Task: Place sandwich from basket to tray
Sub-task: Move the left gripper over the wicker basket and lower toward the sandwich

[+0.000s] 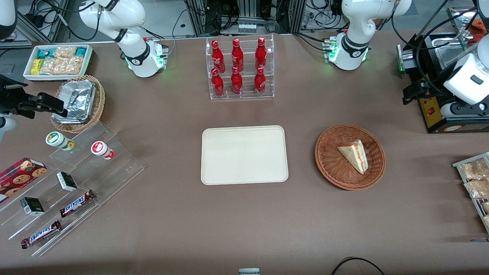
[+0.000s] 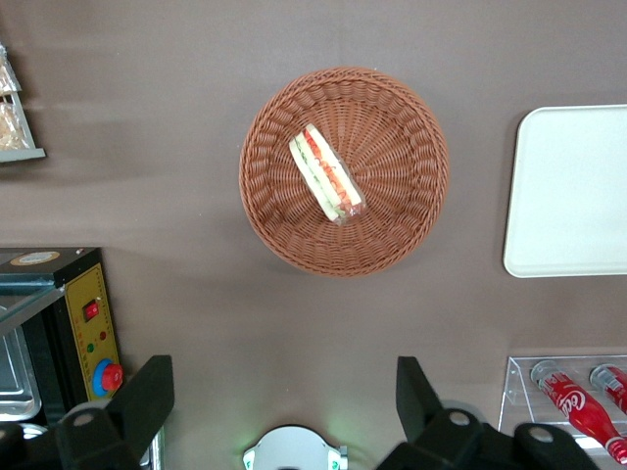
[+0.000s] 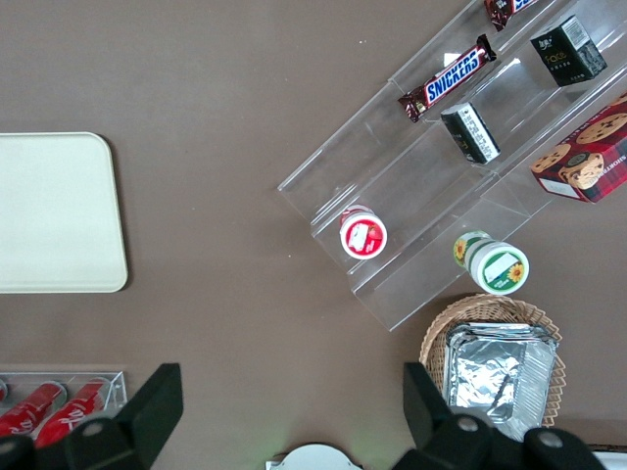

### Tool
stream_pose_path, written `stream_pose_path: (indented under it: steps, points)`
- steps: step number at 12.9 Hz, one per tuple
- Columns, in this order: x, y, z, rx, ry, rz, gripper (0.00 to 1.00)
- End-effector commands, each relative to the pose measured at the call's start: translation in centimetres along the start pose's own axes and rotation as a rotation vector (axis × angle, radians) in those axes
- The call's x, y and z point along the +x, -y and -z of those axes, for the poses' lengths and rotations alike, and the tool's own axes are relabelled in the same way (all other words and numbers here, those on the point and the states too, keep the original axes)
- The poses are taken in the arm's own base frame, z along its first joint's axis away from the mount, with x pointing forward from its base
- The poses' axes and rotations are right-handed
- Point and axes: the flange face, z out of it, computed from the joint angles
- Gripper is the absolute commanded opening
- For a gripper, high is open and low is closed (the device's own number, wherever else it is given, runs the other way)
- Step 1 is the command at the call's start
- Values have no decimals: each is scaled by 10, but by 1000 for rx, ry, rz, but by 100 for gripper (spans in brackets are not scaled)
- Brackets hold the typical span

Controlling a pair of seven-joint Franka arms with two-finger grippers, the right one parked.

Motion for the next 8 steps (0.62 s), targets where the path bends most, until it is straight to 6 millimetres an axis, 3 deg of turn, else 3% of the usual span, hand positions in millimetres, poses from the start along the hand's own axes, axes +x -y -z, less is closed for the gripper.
stream_pose_path:
  steps: [1, 4, 8]
  points:
    - [-1, -1, -7, -5, -4, -13, 100]
    - [6, -3, -29, -3, 8, -15, 100]
    - [-3, 0, -103, -1, 11, -8, 100]
